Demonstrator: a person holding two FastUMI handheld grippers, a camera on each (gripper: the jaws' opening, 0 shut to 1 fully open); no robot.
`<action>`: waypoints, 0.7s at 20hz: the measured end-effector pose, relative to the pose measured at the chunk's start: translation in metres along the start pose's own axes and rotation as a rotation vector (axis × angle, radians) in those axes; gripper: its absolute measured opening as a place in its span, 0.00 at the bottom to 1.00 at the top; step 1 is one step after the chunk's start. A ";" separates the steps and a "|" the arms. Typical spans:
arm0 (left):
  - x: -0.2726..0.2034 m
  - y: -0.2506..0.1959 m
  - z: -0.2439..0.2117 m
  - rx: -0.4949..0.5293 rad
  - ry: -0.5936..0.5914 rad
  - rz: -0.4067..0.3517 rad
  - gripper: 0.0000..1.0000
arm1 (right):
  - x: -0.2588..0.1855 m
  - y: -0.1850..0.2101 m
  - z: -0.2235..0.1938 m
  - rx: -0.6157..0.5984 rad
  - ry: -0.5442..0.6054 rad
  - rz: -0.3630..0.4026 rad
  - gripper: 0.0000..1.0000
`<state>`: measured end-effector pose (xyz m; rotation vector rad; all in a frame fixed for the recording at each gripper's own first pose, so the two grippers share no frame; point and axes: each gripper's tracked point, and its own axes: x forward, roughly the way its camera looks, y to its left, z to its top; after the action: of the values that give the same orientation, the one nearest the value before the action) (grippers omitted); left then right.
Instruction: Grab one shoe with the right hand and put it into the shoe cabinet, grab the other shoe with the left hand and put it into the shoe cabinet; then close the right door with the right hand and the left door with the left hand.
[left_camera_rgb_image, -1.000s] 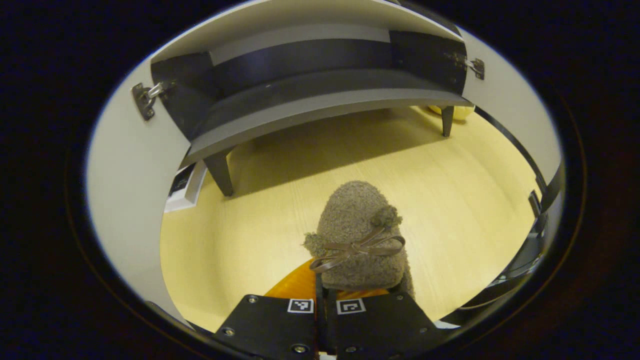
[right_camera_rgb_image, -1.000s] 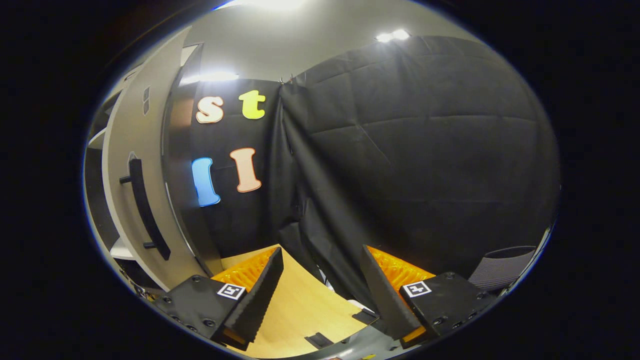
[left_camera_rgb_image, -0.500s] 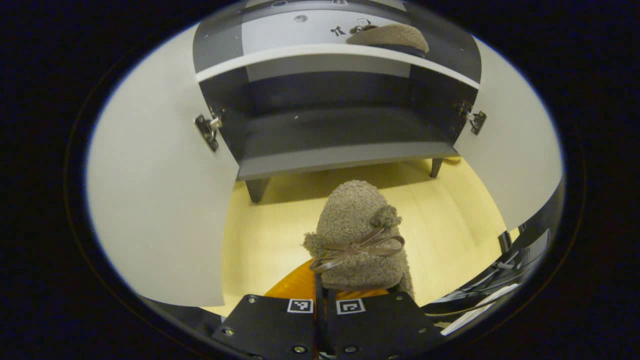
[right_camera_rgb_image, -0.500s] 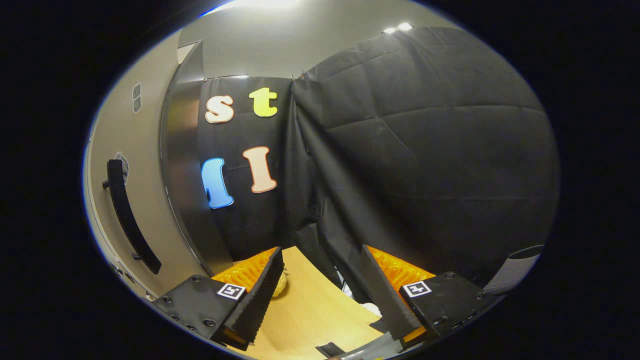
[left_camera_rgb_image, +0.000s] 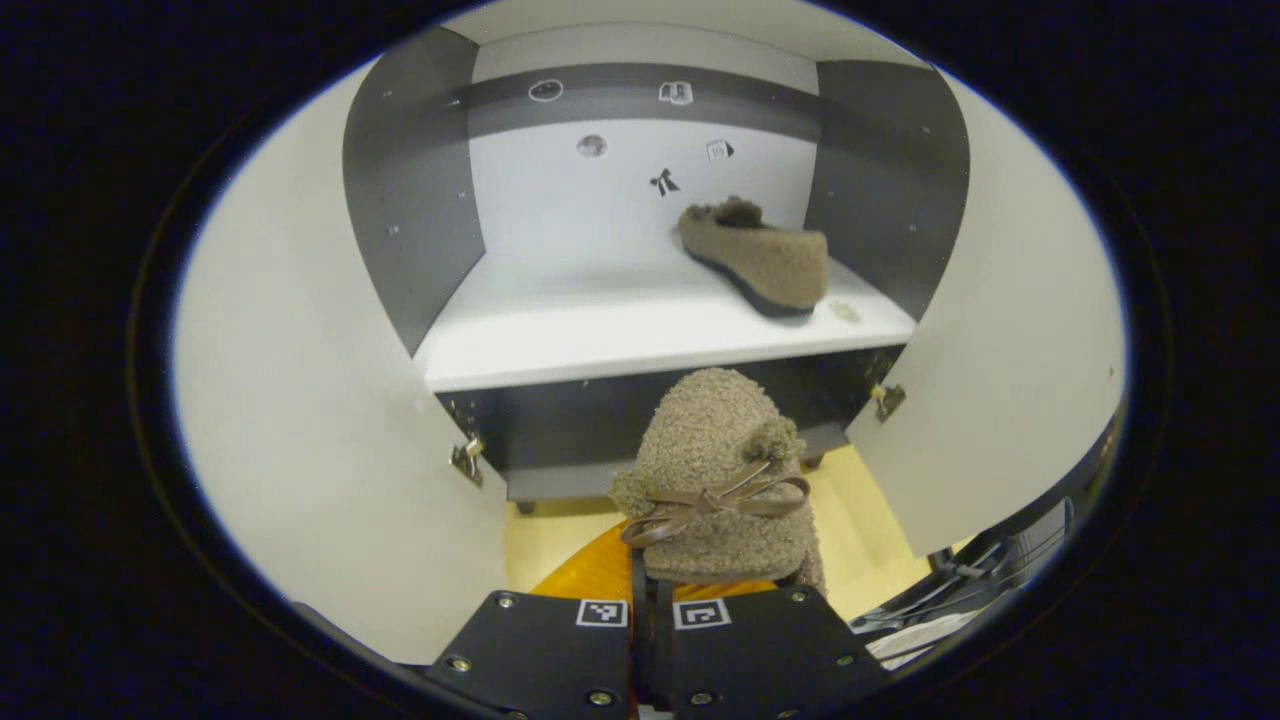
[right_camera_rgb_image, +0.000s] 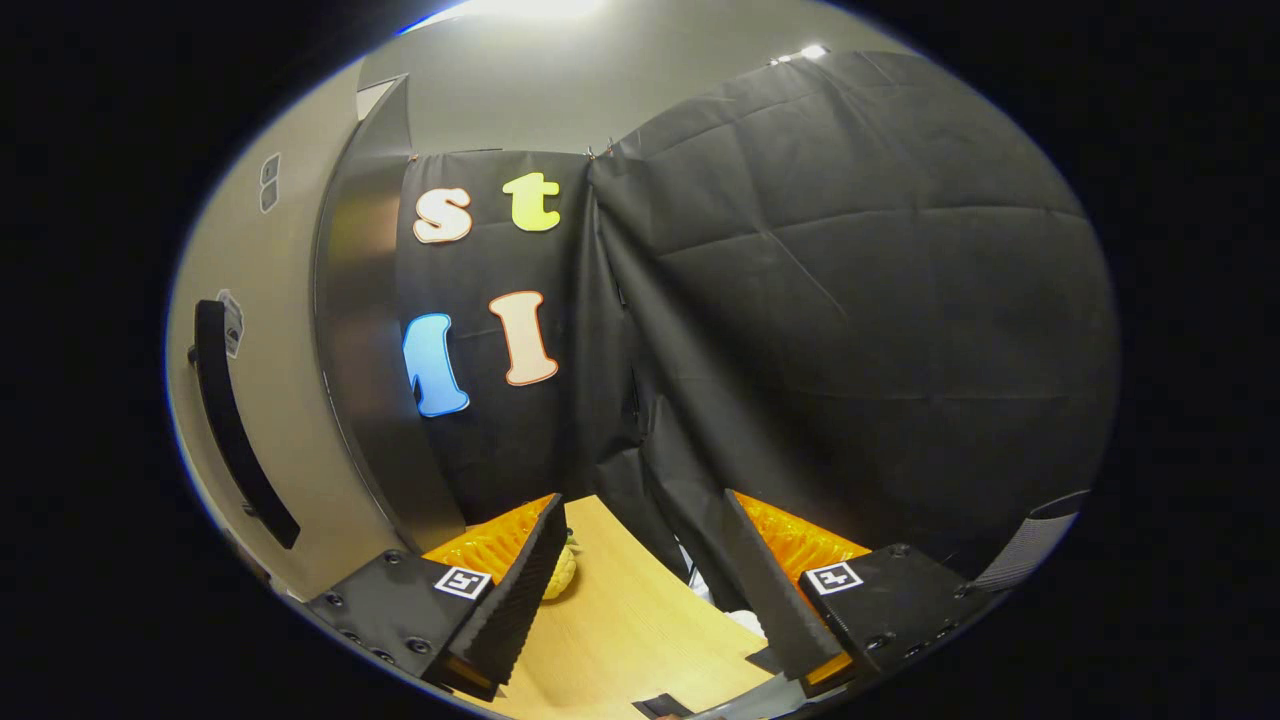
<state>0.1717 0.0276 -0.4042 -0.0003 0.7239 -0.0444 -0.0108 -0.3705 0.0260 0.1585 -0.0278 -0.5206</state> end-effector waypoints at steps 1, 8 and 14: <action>0.000 0.000 0.003 0.001 -0.025 0.000 0.02 | 0.000 0.001 0.000 0.021 -0.001 0.005 0.98; 0.000 0.005 0.013 0.043 -0.133 0.076 0.02 | -0.011 -0.030 -0.004 0.075 -0.017 -0.063 0.98; -0.002 0.010 0.020 0.113 -0.220 0.159 0.01 | -0.034 -0.057 -0.007 0.079 -0.017 -0.157 0.92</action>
<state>0.1837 0.0372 -0.3879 0.1582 0.4992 0.0663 -0.0685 -0.4015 0.0103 0.2344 -0.0525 -0.6777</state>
